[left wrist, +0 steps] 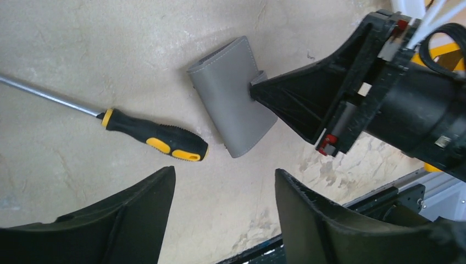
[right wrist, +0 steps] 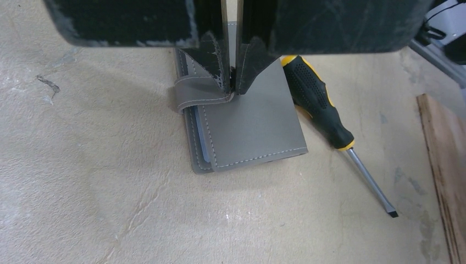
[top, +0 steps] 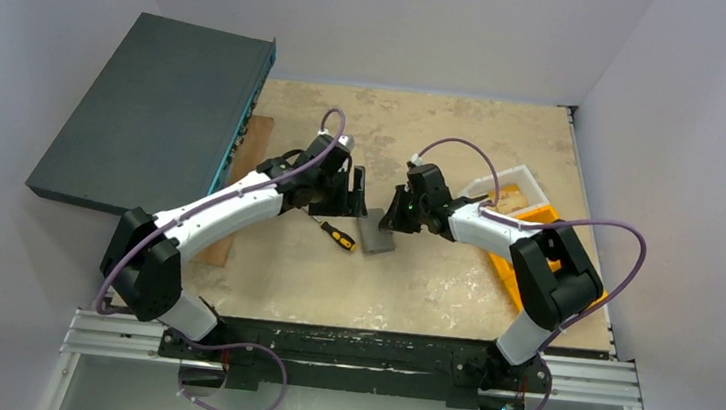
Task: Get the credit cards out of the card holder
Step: Open the card holder at the center of the board.
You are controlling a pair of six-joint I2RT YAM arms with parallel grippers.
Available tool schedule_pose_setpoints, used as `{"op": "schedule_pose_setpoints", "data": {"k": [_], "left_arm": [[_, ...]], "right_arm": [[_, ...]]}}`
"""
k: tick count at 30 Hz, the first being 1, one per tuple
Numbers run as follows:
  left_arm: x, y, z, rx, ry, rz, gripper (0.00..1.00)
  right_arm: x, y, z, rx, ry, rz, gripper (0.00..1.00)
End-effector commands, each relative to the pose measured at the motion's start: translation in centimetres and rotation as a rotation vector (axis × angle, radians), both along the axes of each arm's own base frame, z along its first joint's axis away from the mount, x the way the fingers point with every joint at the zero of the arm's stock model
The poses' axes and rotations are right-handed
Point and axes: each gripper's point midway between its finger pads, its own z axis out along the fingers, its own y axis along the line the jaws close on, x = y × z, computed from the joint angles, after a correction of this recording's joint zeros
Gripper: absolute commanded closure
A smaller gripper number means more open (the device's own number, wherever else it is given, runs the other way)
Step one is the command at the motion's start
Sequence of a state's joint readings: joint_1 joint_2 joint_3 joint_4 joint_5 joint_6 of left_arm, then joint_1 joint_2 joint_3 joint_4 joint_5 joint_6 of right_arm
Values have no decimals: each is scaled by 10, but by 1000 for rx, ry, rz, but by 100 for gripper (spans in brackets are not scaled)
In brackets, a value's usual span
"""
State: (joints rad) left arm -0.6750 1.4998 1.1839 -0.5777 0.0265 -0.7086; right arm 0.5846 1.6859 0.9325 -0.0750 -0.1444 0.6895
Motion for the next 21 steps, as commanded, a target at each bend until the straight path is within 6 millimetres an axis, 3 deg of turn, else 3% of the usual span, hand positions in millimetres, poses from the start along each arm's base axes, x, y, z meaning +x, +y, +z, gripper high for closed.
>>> {"op": "schedule_pose_setpoints", "data": {"k": [1,5,12,17,21], "left_arm": [[15,-20,-11,-62,5,5,40],[22,-31,-27,-75,36,20,55],[38,-41,-60,-55,65,45,72],[44,-45,-83,-39,90,63,75],[48,-45,-90,-28,96,81,75]], "right_arm": [[5,7,19,98,-29,12,100],[4,5,18,104,-19,4,100],[0,1,12,100,2,-7,100],[1,-2,10,91,-3,-14,100],[1,-3,10,83,-6,-13,100]]}}
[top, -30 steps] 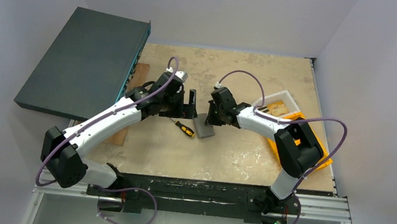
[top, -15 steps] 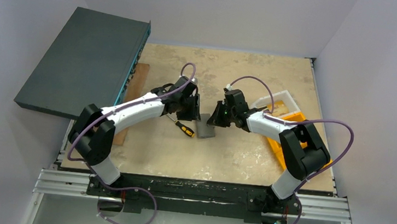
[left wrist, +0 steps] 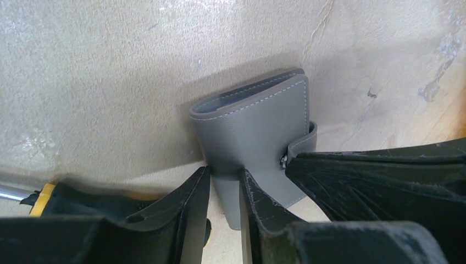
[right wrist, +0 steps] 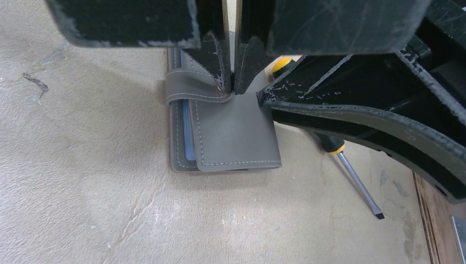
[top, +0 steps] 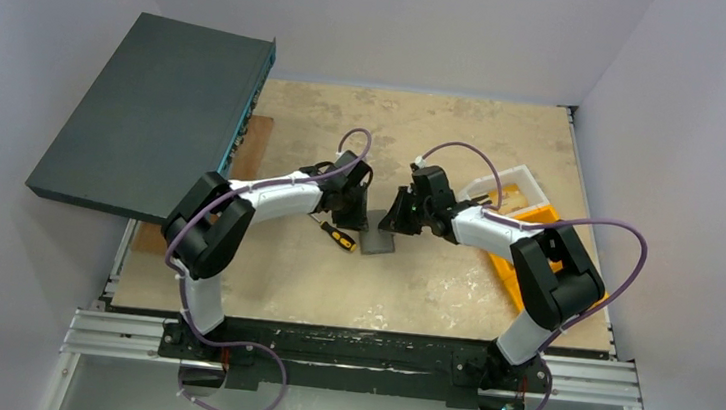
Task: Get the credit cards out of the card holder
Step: Open the card holder at the center of the board.
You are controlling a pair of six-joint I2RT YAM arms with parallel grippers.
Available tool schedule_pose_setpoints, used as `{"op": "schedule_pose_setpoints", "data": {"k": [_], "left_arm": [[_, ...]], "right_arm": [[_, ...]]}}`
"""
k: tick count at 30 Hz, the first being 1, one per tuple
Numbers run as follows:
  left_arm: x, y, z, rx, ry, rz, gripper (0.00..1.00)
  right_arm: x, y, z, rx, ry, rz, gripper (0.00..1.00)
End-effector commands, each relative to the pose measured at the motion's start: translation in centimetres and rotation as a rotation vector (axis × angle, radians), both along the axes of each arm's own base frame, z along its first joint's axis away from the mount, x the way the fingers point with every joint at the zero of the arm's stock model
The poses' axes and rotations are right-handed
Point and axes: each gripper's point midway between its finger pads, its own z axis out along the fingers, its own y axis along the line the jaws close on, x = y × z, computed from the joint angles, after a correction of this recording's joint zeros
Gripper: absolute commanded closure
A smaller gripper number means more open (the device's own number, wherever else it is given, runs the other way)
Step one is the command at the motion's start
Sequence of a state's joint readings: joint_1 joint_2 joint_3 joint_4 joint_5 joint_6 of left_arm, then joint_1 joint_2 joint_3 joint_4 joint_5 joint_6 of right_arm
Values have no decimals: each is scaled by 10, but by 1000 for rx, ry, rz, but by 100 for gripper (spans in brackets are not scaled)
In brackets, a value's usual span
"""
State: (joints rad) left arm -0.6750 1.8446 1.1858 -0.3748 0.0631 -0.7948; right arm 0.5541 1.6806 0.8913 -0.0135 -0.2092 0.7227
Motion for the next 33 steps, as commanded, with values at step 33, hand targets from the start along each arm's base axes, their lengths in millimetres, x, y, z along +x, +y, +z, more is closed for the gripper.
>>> {"op": "schedule_pose_setpoints", "data": {"k": [33], "left_arm": [[36,-46,45,-150,-29,26,78]], "right_arm": [[0,-9,-2,19,15,7,100]]}}
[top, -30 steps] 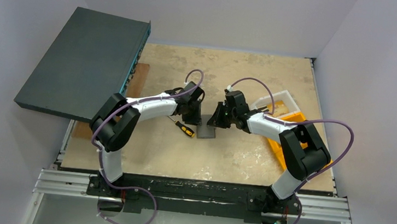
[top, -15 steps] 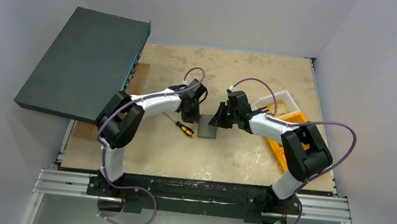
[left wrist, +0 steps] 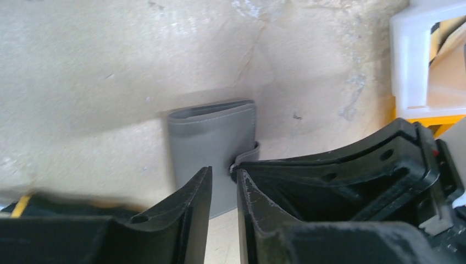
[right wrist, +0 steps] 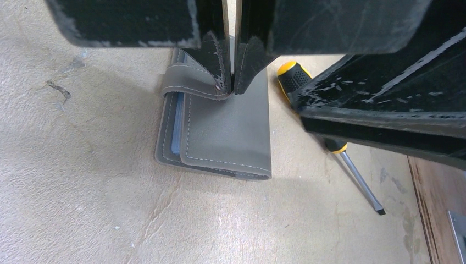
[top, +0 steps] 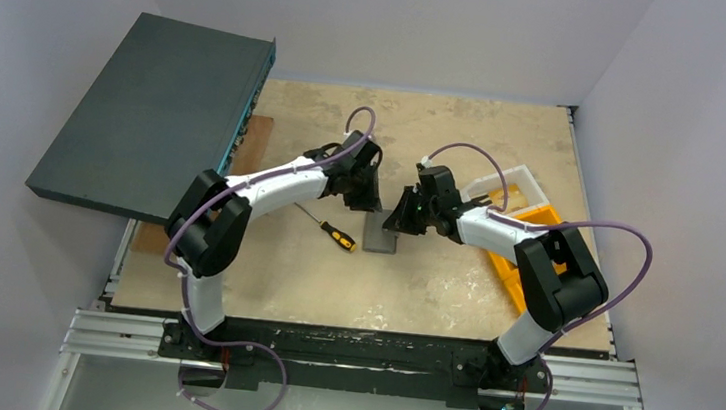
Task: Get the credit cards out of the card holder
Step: Open the card holder at the center of the board.
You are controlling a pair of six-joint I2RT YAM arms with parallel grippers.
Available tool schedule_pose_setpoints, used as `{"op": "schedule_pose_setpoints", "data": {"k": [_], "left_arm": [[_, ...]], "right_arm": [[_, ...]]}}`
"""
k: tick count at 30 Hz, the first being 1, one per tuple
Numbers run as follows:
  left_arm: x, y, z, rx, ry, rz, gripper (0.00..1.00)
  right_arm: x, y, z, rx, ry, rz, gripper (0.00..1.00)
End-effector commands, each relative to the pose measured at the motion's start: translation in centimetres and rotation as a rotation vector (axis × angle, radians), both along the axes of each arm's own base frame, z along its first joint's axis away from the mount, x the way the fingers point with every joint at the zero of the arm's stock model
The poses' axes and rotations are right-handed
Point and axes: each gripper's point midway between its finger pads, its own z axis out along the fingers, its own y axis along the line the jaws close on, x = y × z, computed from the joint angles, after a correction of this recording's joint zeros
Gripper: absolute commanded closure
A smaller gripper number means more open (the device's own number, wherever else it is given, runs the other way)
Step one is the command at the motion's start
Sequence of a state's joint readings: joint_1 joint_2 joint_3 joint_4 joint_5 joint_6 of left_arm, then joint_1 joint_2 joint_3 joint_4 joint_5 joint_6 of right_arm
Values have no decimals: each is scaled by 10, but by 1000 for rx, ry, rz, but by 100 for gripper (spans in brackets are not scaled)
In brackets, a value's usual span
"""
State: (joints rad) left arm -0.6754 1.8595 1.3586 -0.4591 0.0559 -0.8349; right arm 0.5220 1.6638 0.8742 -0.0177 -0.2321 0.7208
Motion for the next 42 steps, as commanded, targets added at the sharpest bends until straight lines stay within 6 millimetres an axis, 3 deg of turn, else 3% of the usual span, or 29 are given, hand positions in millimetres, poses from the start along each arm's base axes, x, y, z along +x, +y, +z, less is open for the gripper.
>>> {"op": "schedule_pose_setpoints", "data": {"k": [1,5,9,13,19,27,29,32,35,38,42], "left_arm": [[9,-28,-6,-105,34,-15,80],[6,-31,-30,-99,102,14,88],[-2,-9,-57,23,173,79,92],[-8,14,-69,131,195,133,93],[-10,27,-76,205,195,129,93],[-11,26,-79,208,193,97,93],[-10,24,-78,196,188,87,93],[-10,21,-78,185,185,79,94],[-13,14,-79,148,203,63,96],[-14,11,-78,131,210,58,97],[-14,7,-79,111,225,53,99]], "right_arm": [[-1,2,-3,7,4,22,100],[-2,1,-6,3,9,18,100],[-1,-1,-3,-1,4,12,100],[2,-6,6,-18,-18,-12,100],[2,-16,20,-32,-50,-48,100],[1,-29,18,-87,-67,-56,100],[4,-25,24,-106,-106,-38,100],[9,-17,28,-173,-133,-20,84],[10,-3,32,-192,-159,5,75],[12,8,35,-238,-196,8,71],[9,13,24,-325,-218,4,71]]}}
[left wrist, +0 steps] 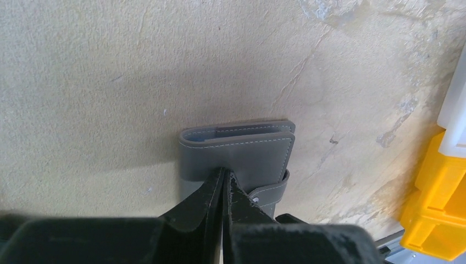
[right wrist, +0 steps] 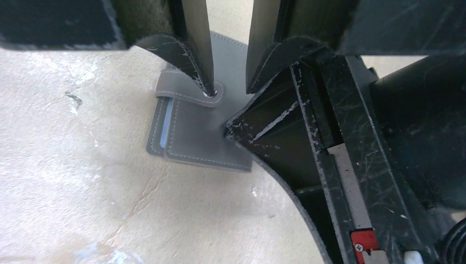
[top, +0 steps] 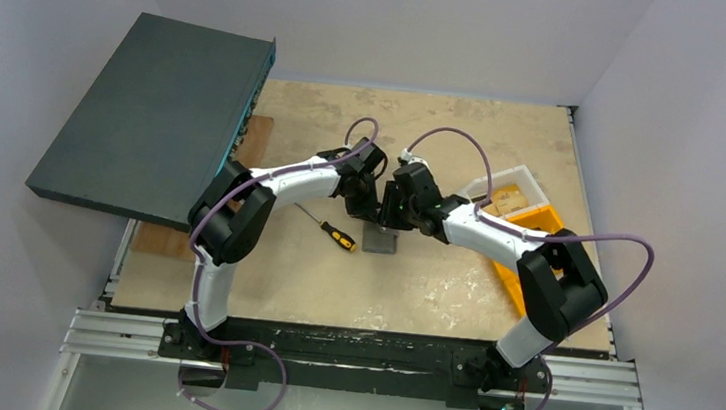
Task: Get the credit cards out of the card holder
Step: Open the card holder at the center of the board.
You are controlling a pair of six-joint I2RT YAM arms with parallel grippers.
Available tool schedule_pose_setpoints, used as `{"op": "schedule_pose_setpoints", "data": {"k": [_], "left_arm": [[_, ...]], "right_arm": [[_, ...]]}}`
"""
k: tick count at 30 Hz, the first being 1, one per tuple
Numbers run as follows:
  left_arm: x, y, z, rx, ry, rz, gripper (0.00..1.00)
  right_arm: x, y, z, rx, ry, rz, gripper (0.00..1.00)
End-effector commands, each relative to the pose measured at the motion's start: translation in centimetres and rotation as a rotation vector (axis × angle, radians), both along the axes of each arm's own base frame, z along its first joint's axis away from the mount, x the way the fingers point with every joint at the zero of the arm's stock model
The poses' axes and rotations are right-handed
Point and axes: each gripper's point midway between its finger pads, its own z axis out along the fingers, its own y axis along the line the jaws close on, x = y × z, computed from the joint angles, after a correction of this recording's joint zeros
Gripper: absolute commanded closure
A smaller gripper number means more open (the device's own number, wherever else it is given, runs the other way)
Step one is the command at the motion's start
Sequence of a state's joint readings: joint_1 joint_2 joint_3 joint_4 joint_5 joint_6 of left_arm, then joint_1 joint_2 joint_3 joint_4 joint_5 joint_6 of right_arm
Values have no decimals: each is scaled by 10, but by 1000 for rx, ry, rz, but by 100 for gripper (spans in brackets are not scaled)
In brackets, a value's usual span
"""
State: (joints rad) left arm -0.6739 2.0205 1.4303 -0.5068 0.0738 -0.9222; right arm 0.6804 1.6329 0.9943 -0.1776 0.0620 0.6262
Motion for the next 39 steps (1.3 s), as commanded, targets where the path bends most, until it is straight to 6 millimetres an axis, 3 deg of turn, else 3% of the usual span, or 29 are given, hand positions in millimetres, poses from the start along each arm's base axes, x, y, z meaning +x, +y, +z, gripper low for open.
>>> {"op": "schedule_pose_setpoints", "data": {"k": [1,14,18,32,36,39], "left_arm": [[-15,12,-31,61,85,-18,100],[-17,11,-35,4,142,-2,100],[-16,11,-36,-20,163,12,100],[-19,13,-44,-52,221,36,100],[-19,13,-45,-54,228,38,100],[-20,13,-46,-53,232,36,100]], "right_arm": [[10,-2,-5,-123,-67,-39,71],[-5,2,-43,-246,-63,-47,68],[-12,4,-42,-231,-75,-37,59],[-19,3,-43,-198,-109,-23,67],[-24,7,-40,-233,-135,-8,59],[-25,8,-41,-258,-141,-7,58]]}}
